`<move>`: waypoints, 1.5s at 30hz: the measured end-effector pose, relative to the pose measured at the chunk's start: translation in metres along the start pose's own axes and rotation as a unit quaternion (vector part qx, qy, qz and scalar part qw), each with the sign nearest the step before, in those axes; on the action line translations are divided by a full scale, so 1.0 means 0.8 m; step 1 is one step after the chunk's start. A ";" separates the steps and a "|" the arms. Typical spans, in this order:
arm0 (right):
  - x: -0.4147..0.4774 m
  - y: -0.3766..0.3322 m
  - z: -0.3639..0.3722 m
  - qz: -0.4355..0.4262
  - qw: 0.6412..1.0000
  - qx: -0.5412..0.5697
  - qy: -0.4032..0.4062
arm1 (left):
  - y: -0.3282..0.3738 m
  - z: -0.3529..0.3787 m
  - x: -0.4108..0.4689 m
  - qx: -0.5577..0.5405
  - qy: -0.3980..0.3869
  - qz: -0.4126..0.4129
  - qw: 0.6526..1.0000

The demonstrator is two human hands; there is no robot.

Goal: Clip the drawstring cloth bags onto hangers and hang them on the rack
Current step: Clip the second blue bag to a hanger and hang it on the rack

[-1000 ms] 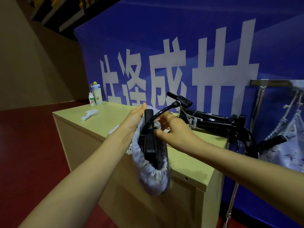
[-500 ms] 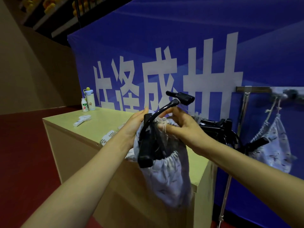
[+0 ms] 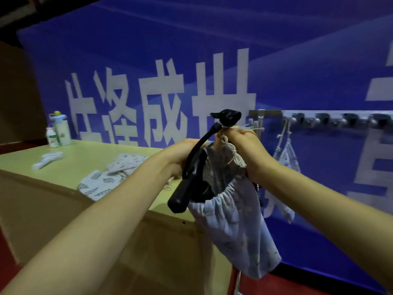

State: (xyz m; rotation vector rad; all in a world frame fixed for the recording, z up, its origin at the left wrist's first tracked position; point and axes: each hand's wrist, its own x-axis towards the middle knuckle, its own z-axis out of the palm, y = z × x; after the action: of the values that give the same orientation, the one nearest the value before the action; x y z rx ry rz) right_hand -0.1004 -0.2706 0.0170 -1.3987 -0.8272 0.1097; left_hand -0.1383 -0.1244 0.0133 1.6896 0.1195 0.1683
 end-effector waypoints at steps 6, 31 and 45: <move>-0.008 0.005 -0.076 0.061 0.995 -0.007 0.075 | -0.014 0.074 0.048 -0.007 -0.048 -0.037 0.998; -0.005 0.106 -0.368 0.297 0.894 0.168 0.291 | -0.081 0.273 0.195 -0.031 -0.234 0.023 0.972; 0.106 0.081 -0.400 0.213 0.945 -0.065 0.241 | -0.074 0.344 0.306 0.085 -0.099 -0.034 0.991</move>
State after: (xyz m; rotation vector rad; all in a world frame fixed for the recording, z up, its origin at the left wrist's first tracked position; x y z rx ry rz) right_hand 0.1681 -0.4750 0.0138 -1.6236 -0.1217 0.0401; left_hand 0.1532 -0.3421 -0.0684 1.8600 0.0430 -0.0621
